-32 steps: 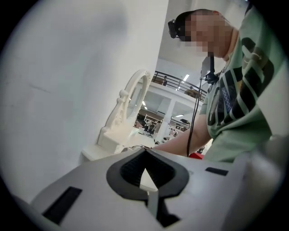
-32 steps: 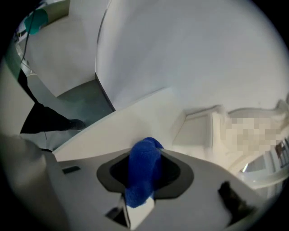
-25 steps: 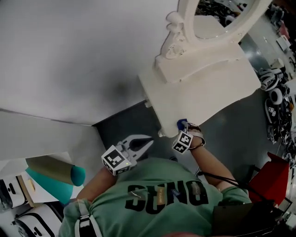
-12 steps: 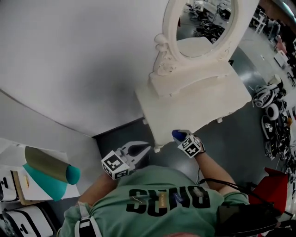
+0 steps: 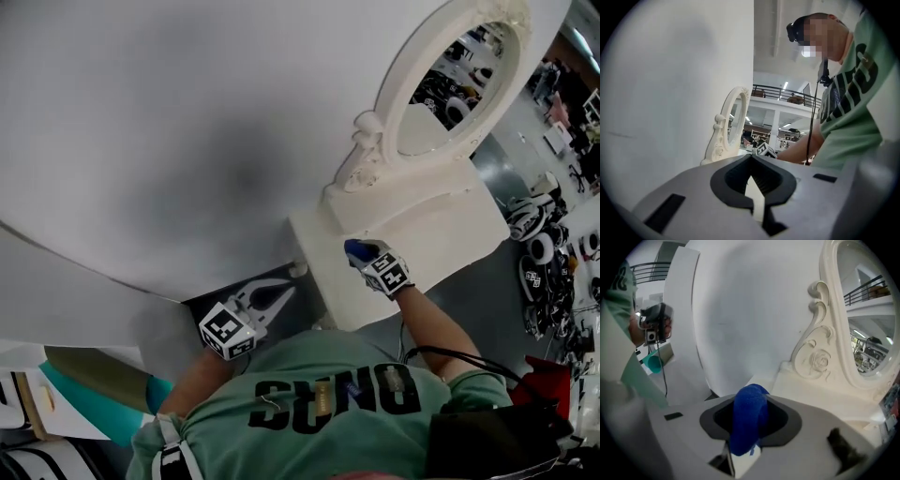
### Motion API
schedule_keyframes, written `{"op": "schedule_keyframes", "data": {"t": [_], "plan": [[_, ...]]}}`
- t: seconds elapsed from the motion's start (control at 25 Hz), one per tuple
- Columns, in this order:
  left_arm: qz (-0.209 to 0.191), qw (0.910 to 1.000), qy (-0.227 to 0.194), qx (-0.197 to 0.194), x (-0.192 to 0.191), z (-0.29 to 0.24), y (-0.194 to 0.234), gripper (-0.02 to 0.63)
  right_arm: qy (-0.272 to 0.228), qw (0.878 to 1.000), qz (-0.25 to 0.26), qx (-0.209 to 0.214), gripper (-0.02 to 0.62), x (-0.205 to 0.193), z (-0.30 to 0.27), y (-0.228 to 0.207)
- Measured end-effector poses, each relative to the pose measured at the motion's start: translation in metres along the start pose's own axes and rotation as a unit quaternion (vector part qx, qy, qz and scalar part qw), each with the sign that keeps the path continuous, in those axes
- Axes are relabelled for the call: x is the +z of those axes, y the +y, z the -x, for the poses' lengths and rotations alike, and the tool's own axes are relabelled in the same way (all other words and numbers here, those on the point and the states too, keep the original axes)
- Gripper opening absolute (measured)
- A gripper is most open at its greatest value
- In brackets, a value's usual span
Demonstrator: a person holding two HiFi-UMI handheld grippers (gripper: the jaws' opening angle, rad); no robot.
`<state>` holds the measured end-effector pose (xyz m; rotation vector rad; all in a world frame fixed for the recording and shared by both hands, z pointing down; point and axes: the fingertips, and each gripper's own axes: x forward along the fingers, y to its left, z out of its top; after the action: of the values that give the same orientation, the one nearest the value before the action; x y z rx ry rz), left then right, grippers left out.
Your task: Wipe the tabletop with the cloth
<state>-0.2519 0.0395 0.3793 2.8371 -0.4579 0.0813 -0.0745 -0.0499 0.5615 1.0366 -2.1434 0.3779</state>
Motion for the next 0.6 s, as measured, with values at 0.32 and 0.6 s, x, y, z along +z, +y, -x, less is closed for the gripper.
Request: {"op": "schedule_keyframes", "data": {"t": [0.32,0.6], "plan": [[0.014,0.998,0.03,0.055,-0.008,0.01,0.053,0.009,-0.004,1.0,0.018,-0.016,0.126,0.075,-0.089,-0.084],[0.058,0.9904,0.091,0.087,-0.042,-0.055,0.052,0.009,-0.011,1.0,-0.008,0.012,0.126,0.04,-0.109,-0.144]]}}
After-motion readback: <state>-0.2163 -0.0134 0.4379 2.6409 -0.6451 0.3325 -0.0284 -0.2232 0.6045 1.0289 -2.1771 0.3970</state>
